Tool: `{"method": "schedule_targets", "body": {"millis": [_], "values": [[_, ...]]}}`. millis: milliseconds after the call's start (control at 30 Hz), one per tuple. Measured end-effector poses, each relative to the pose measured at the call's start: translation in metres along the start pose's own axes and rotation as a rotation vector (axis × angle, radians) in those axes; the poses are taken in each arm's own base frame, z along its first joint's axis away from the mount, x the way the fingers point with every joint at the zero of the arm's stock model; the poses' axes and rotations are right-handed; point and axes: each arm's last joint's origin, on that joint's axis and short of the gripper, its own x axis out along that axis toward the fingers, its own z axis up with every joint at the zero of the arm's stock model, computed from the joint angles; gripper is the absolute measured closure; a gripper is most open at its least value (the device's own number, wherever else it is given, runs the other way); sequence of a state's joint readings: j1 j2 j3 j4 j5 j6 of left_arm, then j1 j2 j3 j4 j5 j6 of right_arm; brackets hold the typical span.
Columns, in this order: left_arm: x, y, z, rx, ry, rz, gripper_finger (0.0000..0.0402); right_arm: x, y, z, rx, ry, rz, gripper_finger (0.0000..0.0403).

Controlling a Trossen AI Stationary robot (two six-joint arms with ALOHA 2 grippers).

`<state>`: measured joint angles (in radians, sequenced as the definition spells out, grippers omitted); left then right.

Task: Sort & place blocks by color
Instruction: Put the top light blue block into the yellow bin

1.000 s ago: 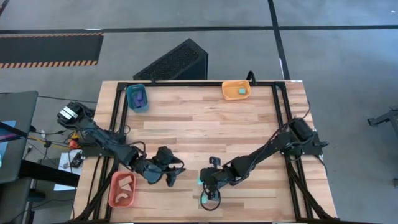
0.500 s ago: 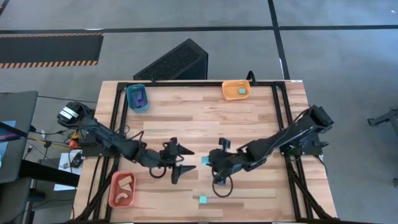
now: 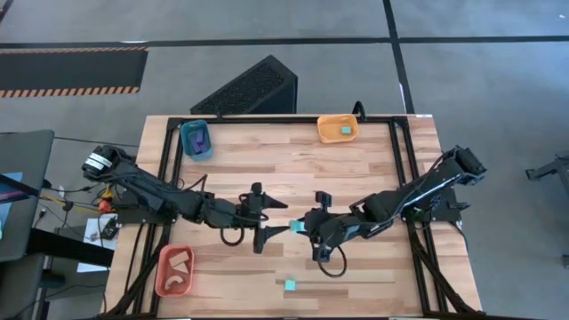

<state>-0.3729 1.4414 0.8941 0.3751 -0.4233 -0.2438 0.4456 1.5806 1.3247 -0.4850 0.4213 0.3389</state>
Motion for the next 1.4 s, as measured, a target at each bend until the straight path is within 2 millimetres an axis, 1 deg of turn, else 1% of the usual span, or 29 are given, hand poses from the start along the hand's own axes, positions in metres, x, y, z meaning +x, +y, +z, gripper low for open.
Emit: {"method": "schedule_targets", "body": {"millis": [300, 433, 533, 600, 700, 833, 967, 1167, 1267, 1400], "values": [[0.004, 0.008, 0.0, 0.008, 0.036, -0.032, 0.0125, 0.001, -0.003, 0.0, 0.001, 0.01, -0.01, 0.0271], [0.009, 0.01, -0.005, 0.015, 0.046, -0.027, 0.0125, -0.008, -0.01, 0.0, -0.009, 0.032, -0.025, 0.0271], [0.016, 0.011, -0.007, 0.024, 0.036, -0.01, 0.0125, -0.013, -0.015, -0.008, -0.027, 0.078, -0.045, 0.0271], [0.019, 0.012, -0.01, 0.04, 0.05, 0.012, 0.0125, -0.015, -0.018, -0.007, -0.012, 0.054, -0.041, 0.0271], [0.029, 0.013, -0.007, 0.068, 0.033, 0.021, 0.0125, -0.02, -0.021, -0.007, -0.007, 0.047, -0.039, 0.0271], [0.042, 0.012, -0.01, 0.108, 0.055, -0.013, 0.0125, -0.02, -0.022, -0.005, 0.004, 0.03, -0.036, 0.0271], [0.048, 0.009, -0.004, 0.159, 0.029, -0.029, 0.0125, -0.022, -0.021, -0.006, 0.023, 0.033, -0.033, 0.0271], [0.051, 0.019, 0.002, 0.192, 0.005, 0.004, 0.0126, -0.025, -0.016, -0.009, 0.01, 0.046, -0.031, 0.0271], [0.053, 0.022, 0.003, 0.187, 0.004, -0.016, 0.0143, -0.026, -0.015, -0.012, 0.012, 0.062, -0.044, 0.0271], [0.055, 0.025, 0.001, 0.175, 0.01, -0.043, 0.0192, -0.026, -0.016, -0.014, 0.006, 0.08, -0.051, 0.0271]]}}
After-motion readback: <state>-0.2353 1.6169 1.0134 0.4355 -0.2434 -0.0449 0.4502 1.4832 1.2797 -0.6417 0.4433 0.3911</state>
